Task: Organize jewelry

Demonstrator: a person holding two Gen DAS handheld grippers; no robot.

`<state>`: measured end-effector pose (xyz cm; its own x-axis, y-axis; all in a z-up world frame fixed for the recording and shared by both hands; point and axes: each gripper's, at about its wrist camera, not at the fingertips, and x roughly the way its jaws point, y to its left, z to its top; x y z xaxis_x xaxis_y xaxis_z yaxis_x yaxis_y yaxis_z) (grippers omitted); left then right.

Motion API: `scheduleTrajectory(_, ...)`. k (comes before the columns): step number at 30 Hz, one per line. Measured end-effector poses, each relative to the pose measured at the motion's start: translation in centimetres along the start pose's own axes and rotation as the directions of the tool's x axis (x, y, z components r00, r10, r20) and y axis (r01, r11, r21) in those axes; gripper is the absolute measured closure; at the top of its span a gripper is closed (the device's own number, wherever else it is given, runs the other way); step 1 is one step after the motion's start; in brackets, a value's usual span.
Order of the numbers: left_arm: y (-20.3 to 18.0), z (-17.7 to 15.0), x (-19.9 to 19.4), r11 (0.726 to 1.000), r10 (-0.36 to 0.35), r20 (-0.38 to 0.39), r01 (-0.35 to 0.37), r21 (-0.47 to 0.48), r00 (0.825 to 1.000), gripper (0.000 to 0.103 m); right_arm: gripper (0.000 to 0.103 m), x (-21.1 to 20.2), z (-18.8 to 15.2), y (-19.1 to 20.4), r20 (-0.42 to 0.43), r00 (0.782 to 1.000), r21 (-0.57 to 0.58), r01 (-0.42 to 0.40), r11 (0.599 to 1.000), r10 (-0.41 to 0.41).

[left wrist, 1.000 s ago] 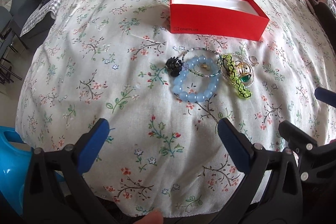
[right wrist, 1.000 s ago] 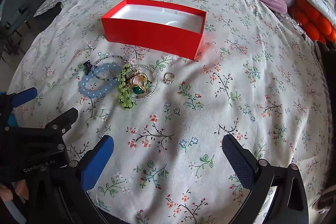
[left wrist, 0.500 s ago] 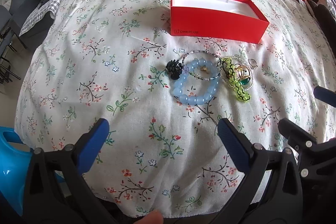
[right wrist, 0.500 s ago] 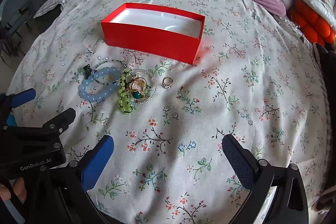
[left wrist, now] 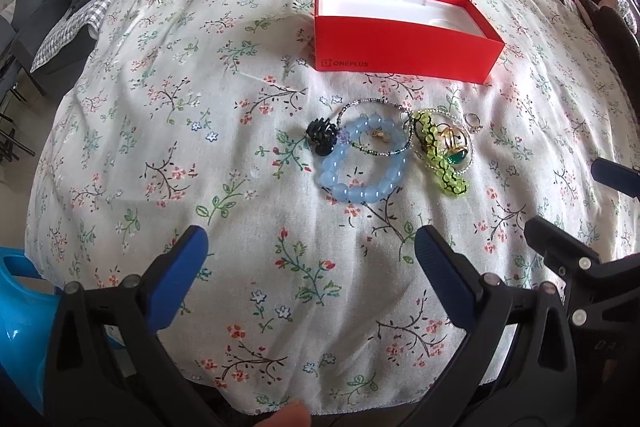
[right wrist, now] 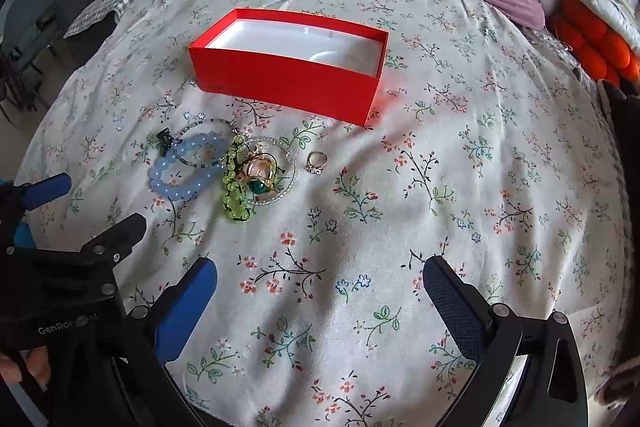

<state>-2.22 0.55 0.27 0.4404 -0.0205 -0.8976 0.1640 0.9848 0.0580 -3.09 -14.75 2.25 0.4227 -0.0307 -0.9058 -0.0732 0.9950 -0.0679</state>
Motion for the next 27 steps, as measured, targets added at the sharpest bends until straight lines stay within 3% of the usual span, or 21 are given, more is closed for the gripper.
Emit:
scheduleTrajectory(22, 1.0, 0.8, 0.8, 0.998, -0.054, -0.049, 0.055, 0.011, 0.997, 0.001, 0.000, 0.9, 0.8, -1.3, -0.038, 0.997, 0.050, -0.070, 0.996, 0.072)
scheduleTrajectory(27, 1.9, 1.3, 1.2, 0.993, -0.116, -0.059, 0.115, -0.013, 0.991, 0.001, 0.000, 1.0, 1.4, -1.6, -0.038, 0.995, 0.048, -0.088, 0.995, 0.090)
